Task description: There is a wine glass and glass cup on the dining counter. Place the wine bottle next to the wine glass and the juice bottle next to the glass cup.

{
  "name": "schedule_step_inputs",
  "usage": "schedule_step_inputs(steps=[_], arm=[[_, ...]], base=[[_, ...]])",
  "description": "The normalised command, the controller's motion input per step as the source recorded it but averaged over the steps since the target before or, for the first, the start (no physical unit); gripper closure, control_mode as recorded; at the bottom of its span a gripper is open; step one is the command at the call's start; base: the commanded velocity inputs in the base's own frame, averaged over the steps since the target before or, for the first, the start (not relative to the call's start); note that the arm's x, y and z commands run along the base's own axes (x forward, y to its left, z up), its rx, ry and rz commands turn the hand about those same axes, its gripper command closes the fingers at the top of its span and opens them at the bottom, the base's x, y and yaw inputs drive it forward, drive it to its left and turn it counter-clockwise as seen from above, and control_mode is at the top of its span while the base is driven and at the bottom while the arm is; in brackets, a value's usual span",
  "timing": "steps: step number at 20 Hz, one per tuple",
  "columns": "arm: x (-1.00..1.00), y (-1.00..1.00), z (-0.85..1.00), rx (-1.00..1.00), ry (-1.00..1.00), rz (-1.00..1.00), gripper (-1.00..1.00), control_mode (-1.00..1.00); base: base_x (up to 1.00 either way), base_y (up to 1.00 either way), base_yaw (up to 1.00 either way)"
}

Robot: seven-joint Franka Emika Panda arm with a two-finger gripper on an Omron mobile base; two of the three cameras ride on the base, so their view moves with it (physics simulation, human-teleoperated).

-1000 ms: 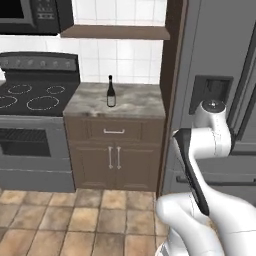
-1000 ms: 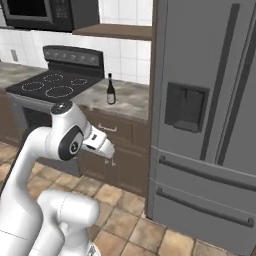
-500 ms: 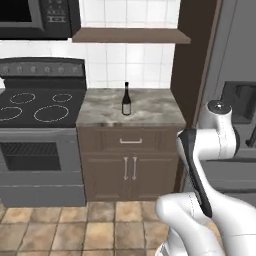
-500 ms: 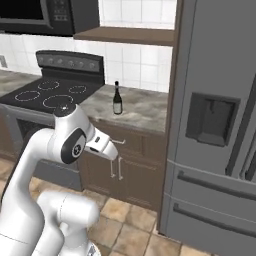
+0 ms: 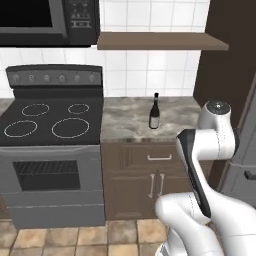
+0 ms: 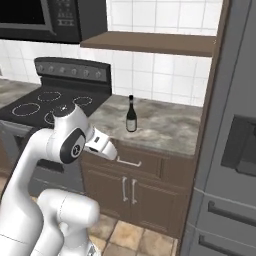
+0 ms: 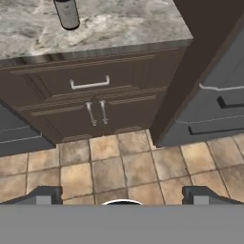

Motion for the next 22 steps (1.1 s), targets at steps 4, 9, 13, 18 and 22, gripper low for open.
schedule_step_inputs(steps=[4,9,13,18,22], arm=[[0.0,0.0,0.0,0.0,0.0,0.0,-1.0,1.0],[0.0,0.0,0.0,0.0,0.0,0.0,-1.0,1.0],[0.0,0.0,0.0,0.0,0.0,0.0,-1.0,1.0],[0.0,0.0,0.0,0.0,0.0,0.0,-1.0,1.0],[0.0,0.0,0.0,0.0,0.0,0.0,-1.0,1.0]], base=[[0.76,0.45,-0.19],[0.59,0.35,-0.09],[0.57,0.28,-0.01],[0.49,0.21,0.0],[0.4,0.06,0.0]])
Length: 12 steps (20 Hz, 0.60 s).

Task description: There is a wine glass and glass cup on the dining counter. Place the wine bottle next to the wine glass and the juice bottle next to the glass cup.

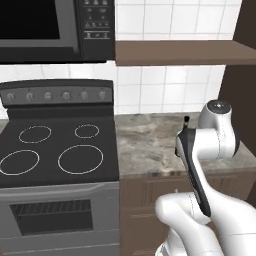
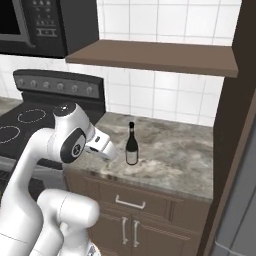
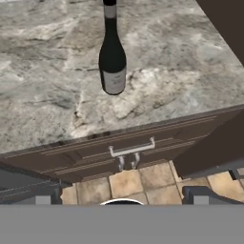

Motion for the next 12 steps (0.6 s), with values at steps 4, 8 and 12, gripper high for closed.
schedule_step_inputs(steps=[4,8,12], arm=[[0.0,0.0,0.0,0.0,0.0,0.0,-1.0,1.0],[0.0,0.0,0.0,0.0,0.0,0.0,-1.0,1.0],[0.0,0.0,0.0,0.0,0.0,0.0,-1.0,1.0]], base=[[0.41,0.07,0.0],[0.29,0.06,0.0],[0.32,0.04,0.0]])
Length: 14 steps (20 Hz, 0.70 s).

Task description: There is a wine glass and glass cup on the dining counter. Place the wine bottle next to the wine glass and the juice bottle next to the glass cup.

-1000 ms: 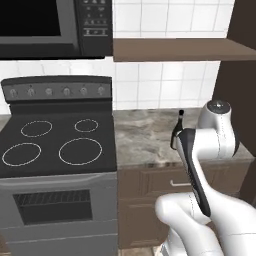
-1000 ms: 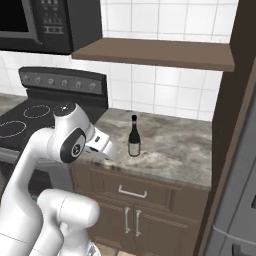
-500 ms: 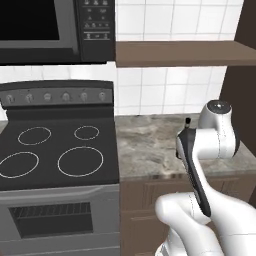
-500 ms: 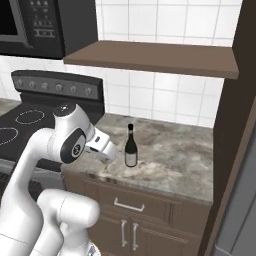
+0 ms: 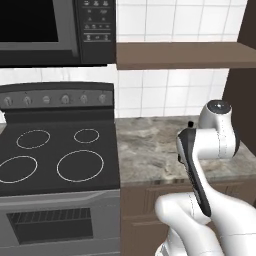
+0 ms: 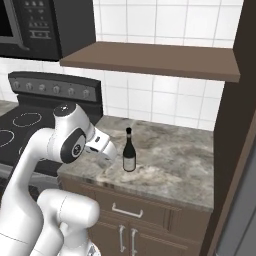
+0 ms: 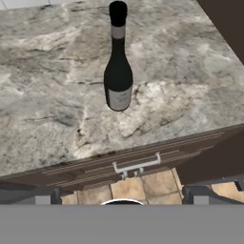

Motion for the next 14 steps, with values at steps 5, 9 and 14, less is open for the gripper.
schedule_step_inputs(steps=[5,9,14], arm=[[0.0,0.0,0.0,0.0,0.0,0.0,-1.0,1.0],[0.0,0.0,0.0,0.0,0.0,0.0,-1.0,1.0],[0.0,0.0,0.0,0.0,0.0,0.0,-1.0,1.0]], base=[[0.23,0.02,0.0],[0.22,0.0,0.0],[0.07,0.0,0.0]])
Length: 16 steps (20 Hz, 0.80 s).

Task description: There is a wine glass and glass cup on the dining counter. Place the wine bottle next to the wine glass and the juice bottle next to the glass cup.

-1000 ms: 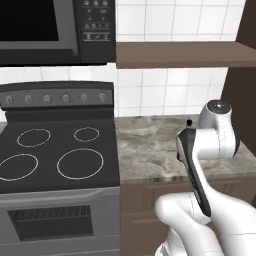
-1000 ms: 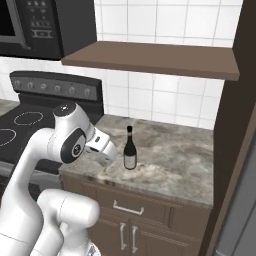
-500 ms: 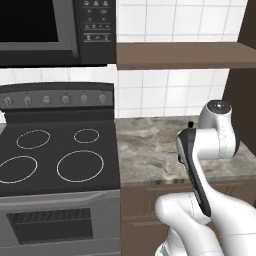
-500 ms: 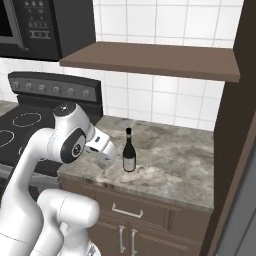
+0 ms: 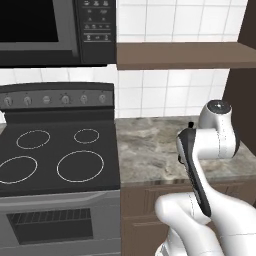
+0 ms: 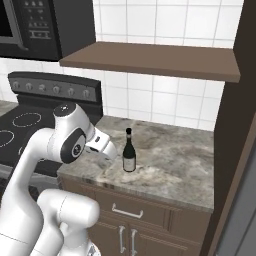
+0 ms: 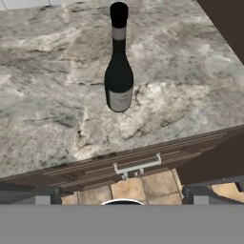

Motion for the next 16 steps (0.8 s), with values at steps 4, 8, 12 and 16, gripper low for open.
schedule_step_inputs(steps=[4,8,12,16], arm=[[0.0,0.0,0.0,0.0,0.0,0.0,-1.0,1.0],[0.0,0.0,0.0,0.0,0.0,0.0,-1.0,1.0],[0.0,0.0,0.0,0.0,0.0,0.0,-1.0,1.0],[0.0,0.0,0.0,0.0,0.0,0.0,-1.0,-1.0]], base=[[0.02,0.0,0.0],[0.34,0.0,0.0],[0.23,0.0,0.0],[0.0,0.0,0.0]])
